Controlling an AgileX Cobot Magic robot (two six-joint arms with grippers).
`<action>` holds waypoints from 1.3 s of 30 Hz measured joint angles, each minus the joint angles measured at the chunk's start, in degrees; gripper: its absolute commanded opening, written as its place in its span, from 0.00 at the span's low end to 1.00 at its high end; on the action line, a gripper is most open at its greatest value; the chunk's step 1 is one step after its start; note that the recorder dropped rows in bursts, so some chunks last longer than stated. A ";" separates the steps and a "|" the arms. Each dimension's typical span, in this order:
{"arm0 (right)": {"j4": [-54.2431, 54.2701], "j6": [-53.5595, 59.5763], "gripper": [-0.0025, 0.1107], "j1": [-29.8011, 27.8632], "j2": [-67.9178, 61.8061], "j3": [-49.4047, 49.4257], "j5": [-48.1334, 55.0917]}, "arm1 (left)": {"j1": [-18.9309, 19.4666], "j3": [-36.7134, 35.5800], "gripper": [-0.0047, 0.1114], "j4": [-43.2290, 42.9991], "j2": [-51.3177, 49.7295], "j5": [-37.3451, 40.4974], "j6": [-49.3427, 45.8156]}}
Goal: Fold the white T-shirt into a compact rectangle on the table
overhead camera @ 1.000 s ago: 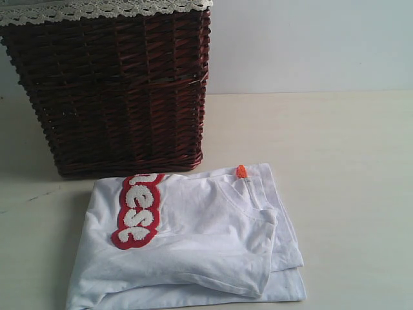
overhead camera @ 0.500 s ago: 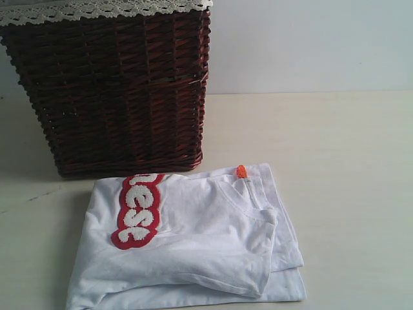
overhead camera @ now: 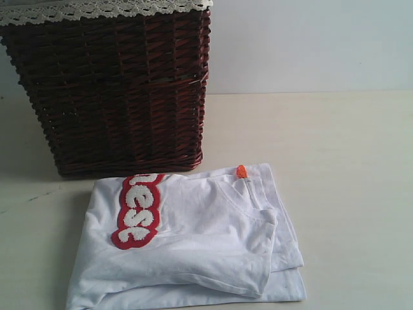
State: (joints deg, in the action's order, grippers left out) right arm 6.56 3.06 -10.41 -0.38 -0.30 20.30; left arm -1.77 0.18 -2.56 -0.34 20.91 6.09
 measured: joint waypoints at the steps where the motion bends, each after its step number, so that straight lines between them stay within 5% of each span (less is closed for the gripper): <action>1: 0.11 0.40 0.02 0.00 0.00 0.00 0.00 | 0.00 0.00 0.04 0.00 0.00 0.00 0.00; 39: -1.78 -3.71 0.02 0.00 0.00 0.00 -0.10 | 0.00 0.00 0.04 0.00 0.00 0.03 0.00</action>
State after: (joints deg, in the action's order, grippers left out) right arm 4.79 -0.65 -10.41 -0.38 -0.30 20.20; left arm -1.77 0.18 -2.56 -0.34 20.94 6.09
